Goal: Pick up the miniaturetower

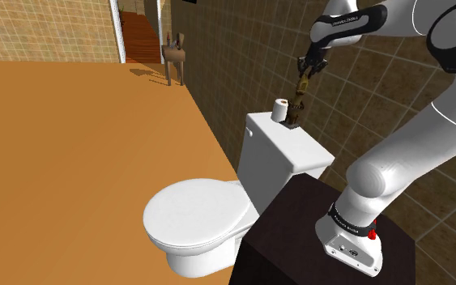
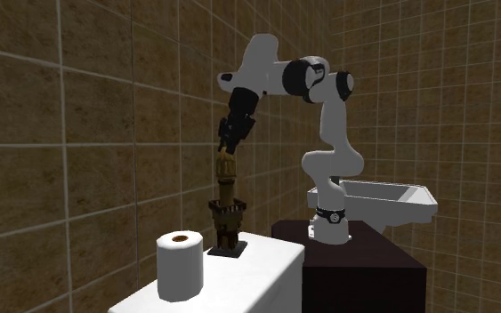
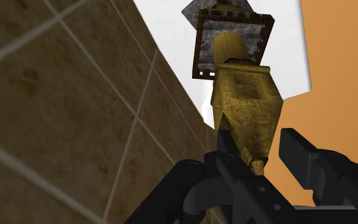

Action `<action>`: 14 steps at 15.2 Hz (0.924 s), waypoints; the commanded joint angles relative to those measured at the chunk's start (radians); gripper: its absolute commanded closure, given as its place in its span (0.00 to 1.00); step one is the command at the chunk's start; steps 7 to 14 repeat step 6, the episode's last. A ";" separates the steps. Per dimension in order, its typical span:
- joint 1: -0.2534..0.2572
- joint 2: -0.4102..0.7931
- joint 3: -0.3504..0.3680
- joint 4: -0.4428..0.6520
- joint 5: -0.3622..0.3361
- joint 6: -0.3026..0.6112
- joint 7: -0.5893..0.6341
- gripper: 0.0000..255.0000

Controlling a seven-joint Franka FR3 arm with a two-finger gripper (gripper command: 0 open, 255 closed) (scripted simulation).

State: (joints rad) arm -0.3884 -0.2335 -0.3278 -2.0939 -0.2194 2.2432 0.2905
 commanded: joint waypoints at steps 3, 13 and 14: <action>0.002 -0.007 0.002 0.051 0.005 -0.056 -0.010 1.00; 0.003 -0.008 0.003 0.065 0.007 -0.071 -0.012 1.00; 0.003 -0.008 0.003 0.065 0.007 -0.071 -0.012 1.00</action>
